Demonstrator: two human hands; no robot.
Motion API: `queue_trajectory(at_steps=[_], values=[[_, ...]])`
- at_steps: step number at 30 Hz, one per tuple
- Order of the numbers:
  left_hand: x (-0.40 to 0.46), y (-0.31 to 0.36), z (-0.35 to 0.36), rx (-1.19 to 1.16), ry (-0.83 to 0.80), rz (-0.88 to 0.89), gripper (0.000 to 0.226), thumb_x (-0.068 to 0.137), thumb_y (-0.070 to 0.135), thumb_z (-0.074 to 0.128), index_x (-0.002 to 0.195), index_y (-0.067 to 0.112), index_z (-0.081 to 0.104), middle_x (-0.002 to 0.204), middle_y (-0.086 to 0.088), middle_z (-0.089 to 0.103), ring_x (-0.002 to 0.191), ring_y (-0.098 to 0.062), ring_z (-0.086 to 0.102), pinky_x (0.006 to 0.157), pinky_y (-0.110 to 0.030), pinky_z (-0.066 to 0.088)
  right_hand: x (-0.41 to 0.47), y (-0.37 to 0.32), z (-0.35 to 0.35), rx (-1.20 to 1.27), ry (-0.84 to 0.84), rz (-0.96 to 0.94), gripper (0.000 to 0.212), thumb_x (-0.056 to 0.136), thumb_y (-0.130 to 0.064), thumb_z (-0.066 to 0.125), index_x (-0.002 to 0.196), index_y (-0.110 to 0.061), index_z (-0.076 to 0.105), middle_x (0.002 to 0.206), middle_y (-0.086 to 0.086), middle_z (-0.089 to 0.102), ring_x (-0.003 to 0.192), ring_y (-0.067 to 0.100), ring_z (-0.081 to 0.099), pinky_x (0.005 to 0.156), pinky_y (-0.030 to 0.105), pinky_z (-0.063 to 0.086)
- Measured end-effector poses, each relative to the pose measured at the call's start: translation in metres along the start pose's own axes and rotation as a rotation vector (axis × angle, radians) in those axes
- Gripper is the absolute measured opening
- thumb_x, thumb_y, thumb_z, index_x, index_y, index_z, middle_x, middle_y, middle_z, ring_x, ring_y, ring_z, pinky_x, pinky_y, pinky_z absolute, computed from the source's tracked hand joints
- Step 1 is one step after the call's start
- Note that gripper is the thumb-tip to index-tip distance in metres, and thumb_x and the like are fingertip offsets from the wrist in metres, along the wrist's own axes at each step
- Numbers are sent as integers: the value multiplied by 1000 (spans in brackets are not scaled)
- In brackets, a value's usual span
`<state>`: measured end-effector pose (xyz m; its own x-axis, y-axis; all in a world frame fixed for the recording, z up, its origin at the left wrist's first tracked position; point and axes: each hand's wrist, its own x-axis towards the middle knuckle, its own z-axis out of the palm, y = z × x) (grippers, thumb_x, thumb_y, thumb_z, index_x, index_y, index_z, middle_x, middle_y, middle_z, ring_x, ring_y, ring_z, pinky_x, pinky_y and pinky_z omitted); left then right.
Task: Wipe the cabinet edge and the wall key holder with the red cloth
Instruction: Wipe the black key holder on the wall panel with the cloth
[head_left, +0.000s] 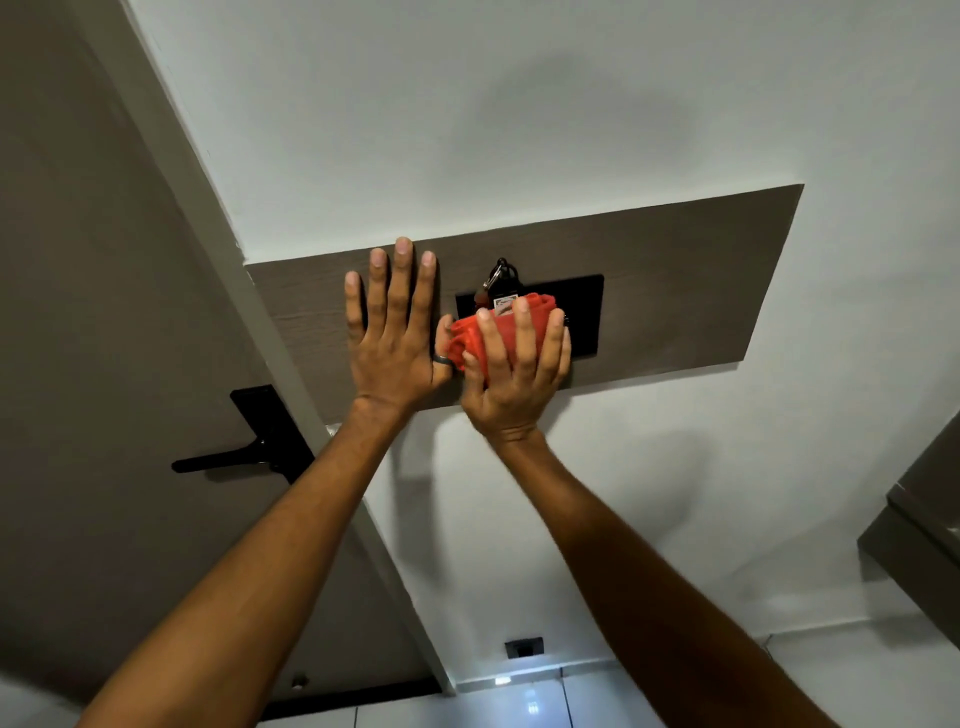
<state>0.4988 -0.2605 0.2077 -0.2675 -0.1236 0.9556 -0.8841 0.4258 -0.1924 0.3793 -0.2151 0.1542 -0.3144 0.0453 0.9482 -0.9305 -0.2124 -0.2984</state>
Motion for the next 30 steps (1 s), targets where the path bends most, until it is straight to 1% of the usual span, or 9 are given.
queue_trajectory(at_steps=[2, 3, 5, 7, 12, 17, 23, 27, 30], values=[[0, -1, 0, 16, -1, 20, 68, 105, 40, 39, 163, 14, 16, 171, -8, 12, 160, -23, -2, 131, -48, 1, 8, 36, -6, 10, -50, -260, 43, 109, -48, 34, 138, -26, 58, 145, 10, 52, 146, 37, 36, 119, 51, 36], [0, -1, 0, 19, -1, 25, 69, 105, 40, 39, 164, 15, 14, 172, -5, 4, 160, -23, -3, 131, -47, 0, 12, 50, -10, 9, -60, -264, 44, 109, -48, 31, 138, -26, 57, 146, 10, 51, 146, 38, 37, 120, 50, 34], [1, -1, 0, 22, 6, 30, 70, 105, 40, 40, 164, 15, 12, 171, -3, -1, 160, -23, -4, 131, -47, 0, 13, 46, -13, 6, -65, -46, 46, 110, -48, 28, 139, -26, 56, 150, 11, 49, 151, 38, 34, 123, 49, 30], [1, 1, 0, 24, 7, 20, 69, 105, 40, 39, 163, 14, 14, 170, -6, 10, 160, -24, -2, 131, -48, 1, 7, 21, -11, 16, -59, 56, 45, 110, -47, 30, 141, -27, 56, 153, 9, 48, 157, 33, 29, 126, 49, 28], [-1, -1, 3, 20, 3, 3, 67, 105, 41, 37, 164, 15, 15, 168, -7, 15, 160, -24, -1, 131, -48, 1, 24, 52, -15, -6, -67, -448, 41, 106, -50, 41, 135, -31, 64, 143, 5, 57, 140, 35, 49, 111, 51, 45], [1, 0, 1, 28, 8, 19, 67, 105, 40, 39, 163, 14, 17, 169, -6, 11, 160, -25, 0, 131, -49, 3, 12, 20, -12, 37, -67, -8, 40, 107, -45, 41, 137, -28, 61, 150, 8, 53, 148, 38, 40, 121, 51, 36], [-1, -1, 5, 25, 18, 14, 67, 106, 41, 35, 164, 15, 16, 172, -4, 0, 160, -25, 1, 131, -49, 4, 27, 50, -13, -36, -73, -344, 44, 106, -50, 43, 142, -30, 60, 149, 6, 56, 149, 34, 43, 115, 50, 43], [-2, -1, 3, 32, 8, 27, 68, 105, 41, 36, 164, 15, 14, 172, -4, -2, 160, -25, -1, 131, -49, 2, 17, 60, -27, 10, -85, -45, 47, 110, -47, 28, 137, -23, 59, 148, 13, 54, 141, 43, 45, 112, 54, 43], [-2, -1, 3, 40, 24, 26, 68, 105, 40, 36, 163, 14, 14, 171, -6, 7, 160, -25, -1, 131, -49, 2, 37, 46, -24, 66, -40, 176, 42, 110, -43, 38, 137, -24, 64, 153, 12, 55, 151, 38, 40, 117, 54, 41]])
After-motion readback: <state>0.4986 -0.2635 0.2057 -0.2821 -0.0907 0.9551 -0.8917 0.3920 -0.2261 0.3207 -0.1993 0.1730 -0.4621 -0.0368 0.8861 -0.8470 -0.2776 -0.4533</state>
